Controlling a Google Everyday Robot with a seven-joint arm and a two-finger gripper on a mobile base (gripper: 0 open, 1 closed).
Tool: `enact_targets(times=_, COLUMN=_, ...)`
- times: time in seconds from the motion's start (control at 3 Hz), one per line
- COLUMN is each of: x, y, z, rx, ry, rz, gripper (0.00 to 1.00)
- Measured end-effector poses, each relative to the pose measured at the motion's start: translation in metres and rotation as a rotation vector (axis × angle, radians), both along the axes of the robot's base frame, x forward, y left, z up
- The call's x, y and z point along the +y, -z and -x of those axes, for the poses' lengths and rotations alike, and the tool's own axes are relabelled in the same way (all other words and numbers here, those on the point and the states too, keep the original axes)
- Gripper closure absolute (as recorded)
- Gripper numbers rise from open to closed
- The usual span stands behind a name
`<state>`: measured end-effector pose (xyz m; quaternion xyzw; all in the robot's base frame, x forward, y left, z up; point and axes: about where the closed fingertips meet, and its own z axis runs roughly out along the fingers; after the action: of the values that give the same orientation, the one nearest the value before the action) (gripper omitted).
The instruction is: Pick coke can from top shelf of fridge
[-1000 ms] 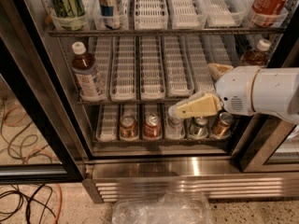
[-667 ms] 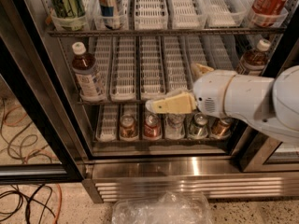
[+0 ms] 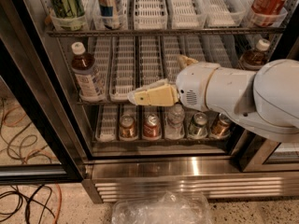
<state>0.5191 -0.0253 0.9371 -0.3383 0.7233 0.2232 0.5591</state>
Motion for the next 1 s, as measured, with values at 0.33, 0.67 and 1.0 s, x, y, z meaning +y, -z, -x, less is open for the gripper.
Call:
enact_targets(times=0.33, x=-0.001, y=-0.002, z=0.003, rx=-0.011, ry=0.008, rz=-0.043, gripper=0.0)
enact_targets(times=0.67, x=-0.017, y=0.054, z=0.008, rx=0.05, ry=0.088, rz=-0.149, gripper=0.0)
enact_targets(times=1.0, x=-0.04, y=0.137, z=0.027, rx=0.147, ry=0.222, rz=-0.246, gripper=0.0)
